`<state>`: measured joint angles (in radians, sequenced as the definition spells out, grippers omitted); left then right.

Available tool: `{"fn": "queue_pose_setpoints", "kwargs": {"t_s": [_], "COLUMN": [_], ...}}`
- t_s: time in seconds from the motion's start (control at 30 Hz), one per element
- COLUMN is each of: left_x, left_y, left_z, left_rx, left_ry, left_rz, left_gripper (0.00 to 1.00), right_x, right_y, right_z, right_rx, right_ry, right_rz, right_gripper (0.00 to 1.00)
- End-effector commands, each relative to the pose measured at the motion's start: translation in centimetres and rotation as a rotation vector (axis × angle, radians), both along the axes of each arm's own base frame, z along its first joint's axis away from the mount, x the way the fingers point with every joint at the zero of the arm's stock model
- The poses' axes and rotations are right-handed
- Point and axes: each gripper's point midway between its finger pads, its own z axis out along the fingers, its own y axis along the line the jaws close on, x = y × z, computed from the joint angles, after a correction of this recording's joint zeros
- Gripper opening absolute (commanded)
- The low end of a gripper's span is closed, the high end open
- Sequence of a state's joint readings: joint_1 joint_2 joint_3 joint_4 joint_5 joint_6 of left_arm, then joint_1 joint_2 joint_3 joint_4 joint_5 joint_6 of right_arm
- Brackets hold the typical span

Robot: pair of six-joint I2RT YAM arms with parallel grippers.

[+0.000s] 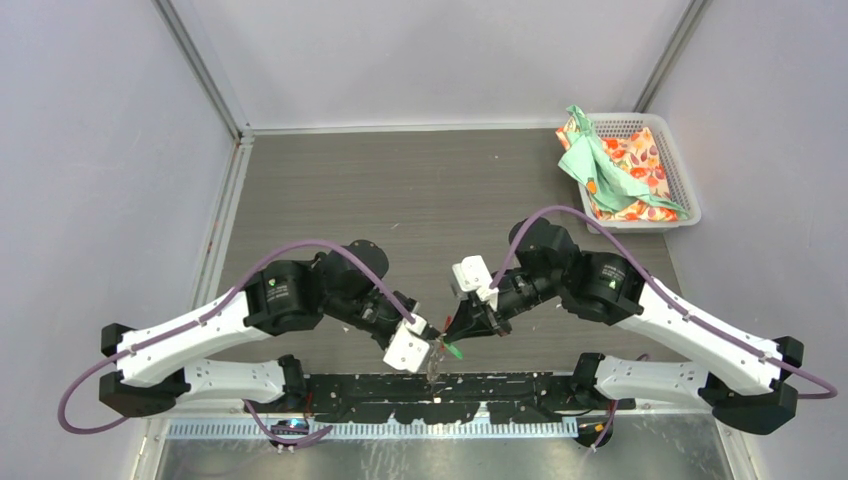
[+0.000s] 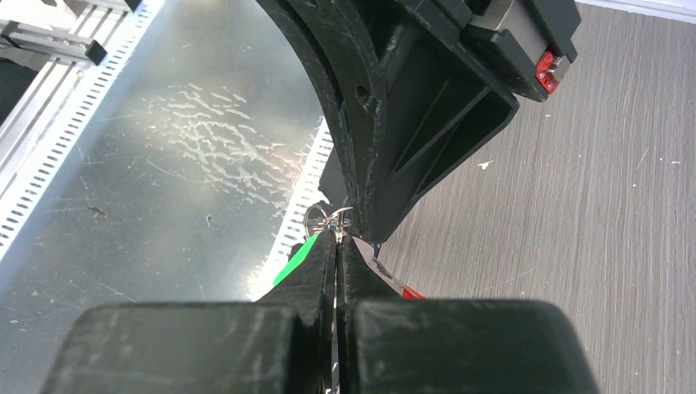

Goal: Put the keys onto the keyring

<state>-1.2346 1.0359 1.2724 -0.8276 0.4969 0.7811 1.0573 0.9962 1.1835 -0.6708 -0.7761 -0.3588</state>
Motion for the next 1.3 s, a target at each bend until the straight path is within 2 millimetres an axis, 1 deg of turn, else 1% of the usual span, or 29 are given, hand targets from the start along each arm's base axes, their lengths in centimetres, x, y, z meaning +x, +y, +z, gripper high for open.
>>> {"fn": "queue_pose_setpoints", "kwargs": {"t_s": [0.0,0.33,0.67,0.83,0.93,1.03,1.1,1.27], "left_x": [1.0,1.4,1.7,1.3,1.2,0.9,0.8,0.5], "left_y": [-0.9,-0.9,-0.8,-0.8,-0.7,-0.4,-0.1,0.7], "left_z": [2.5,2.8,2.6,2.4,2.4,2.1,1.9,0.8], "left_rx": [-0.105,-0.121,-0.124,-0.115,-0.114,-0.106,-0.099,-0.069], "left_ry": [-0.024,0.013,0.034,0.034,0.030,0.022,0.017,-0.028], "left_rz": [0.046,0.088,0.111,0.082,0.073,0.052,0.044,-0.004], "left_gripper": [0.00,0.00,0.00,0.00,0.00,0.00,0.00,0.00], "right_x": [-0.6,0.0,0.3,1.3,1.9,2.6,2.9,2.5], "right_y": [-0.6,-1.2,-1.6,-0.6,-0.1,0.0,-0.4,-1.3], "right_z": [0.3,-0.3,0.1,0.8,0.8,0.5,0.4,1.5], "right_rx": [0.009,-0.010,0.025,0.043,0.030,0.015,-0.001,0.021], "right_ry": [-0.015,-0.072,-0.130,-0.130,-0.129,-0.140,-0.158,-0.165], "right_rz": [0.026,0.002,-0.014,-0.059,-0.077,-0.107,-0.123,-0.117], "right_gripper": [0.01,0.01,0.01,0.01,0.01,0.01,0.01,0.01]}}
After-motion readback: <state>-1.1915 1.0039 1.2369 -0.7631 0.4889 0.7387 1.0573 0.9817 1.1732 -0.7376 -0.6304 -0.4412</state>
